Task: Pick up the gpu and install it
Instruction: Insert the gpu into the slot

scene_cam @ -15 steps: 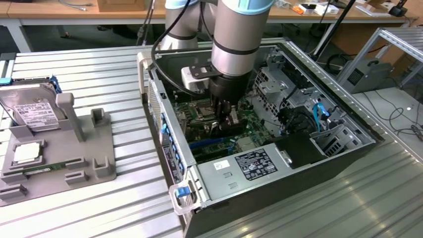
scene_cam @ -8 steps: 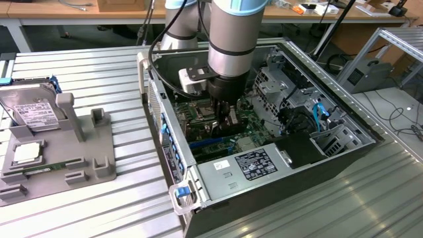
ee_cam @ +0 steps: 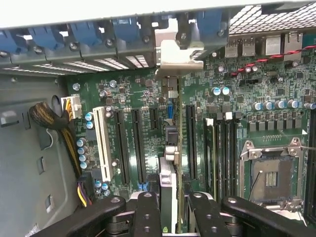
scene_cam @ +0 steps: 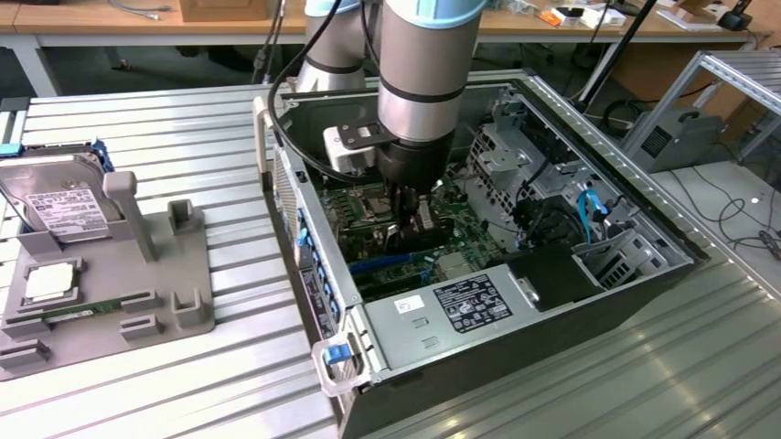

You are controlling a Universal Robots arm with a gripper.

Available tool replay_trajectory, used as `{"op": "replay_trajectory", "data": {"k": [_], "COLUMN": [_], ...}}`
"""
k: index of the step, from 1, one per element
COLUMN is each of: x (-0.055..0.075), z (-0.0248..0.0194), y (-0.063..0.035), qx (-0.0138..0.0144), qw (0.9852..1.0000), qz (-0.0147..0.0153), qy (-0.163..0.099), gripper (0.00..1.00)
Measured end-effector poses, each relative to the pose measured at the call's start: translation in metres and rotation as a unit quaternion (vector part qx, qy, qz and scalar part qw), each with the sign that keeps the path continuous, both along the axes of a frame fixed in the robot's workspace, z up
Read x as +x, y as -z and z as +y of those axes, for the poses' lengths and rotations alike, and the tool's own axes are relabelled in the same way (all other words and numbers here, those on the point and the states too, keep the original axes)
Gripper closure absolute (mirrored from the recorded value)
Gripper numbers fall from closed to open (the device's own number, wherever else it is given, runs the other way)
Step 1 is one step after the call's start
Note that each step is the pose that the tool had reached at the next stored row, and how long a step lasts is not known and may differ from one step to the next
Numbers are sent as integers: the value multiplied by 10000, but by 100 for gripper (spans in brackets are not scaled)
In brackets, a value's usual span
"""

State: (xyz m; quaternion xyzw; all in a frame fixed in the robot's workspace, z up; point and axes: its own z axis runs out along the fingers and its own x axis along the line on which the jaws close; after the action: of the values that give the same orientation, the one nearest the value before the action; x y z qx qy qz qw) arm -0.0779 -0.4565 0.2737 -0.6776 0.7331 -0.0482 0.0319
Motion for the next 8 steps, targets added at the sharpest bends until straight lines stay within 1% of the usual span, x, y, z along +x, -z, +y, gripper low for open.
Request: {"op": "replay_trajectory", "data": {"k": [4,8], "x": [-32,-56], "z": [5,25], "y": [4,6], "qx": [0,-7], "qw": [10000,10000], "qz": [0,0], "qy": [14,18], "gripper": [73,73]}}
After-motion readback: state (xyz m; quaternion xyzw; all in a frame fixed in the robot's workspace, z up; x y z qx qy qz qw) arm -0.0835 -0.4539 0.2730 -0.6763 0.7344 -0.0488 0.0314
